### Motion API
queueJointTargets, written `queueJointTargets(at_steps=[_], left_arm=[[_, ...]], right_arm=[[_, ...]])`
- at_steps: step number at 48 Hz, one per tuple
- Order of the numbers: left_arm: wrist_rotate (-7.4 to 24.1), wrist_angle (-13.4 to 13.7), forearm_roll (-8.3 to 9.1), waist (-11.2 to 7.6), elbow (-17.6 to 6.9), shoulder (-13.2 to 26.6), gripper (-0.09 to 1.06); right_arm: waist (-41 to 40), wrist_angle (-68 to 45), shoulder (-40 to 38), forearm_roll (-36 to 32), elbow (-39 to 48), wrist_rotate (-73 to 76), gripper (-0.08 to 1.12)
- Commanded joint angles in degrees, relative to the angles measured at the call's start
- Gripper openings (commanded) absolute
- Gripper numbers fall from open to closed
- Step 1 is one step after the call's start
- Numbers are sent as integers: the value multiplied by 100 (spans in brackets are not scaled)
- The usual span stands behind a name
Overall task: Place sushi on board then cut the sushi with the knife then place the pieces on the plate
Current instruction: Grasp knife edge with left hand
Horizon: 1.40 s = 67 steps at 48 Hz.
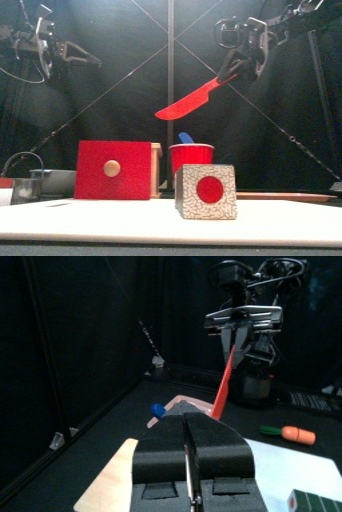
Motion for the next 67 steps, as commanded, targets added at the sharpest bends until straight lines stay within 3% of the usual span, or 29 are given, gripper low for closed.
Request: queueJointTargets(at_steps=[1, 7, 11, 16, 22, 29, 43, 56, 67], left_arm=[[-9, -26, 70, -413, -246, 352, 44], [-26, -167, 53, -993, -343, 633, 69], [-35, -413, -18, -1362, -360, 765, 82], [-26, -703, -193, -1775, -360, 940, 86], [-26, -835, -396, -2057, -387, 1310, 87], [35, -861, -694, -2065, -606, 1705, 88], [264, -870, -694, -2065, -896, 2364, 88], [272, -809, -686, -1986, -1151, 2399, 87], [264, -580, -686, -1986, -1195, 2514, 86]], right_arm=[[387, -642, -141, -202, 149, 0, 32], [782, -1354, -167, -422, 404, 9, 32], [993, -1854, -167, -448, 598, 18, 32], [1310, -2566, -167, -466, 817, 62, 31], [1617, -3120, -158, -466, 932, 88, 31], [1784, -3243, -132, -457, 958, 97, 31], [1890, -3234, -114, -431, 976, 105, 31], [1854, -3252, -35, -422, 1063, 105, 31], [1846, -3278, 0, -422, 1063, 105, 31]])
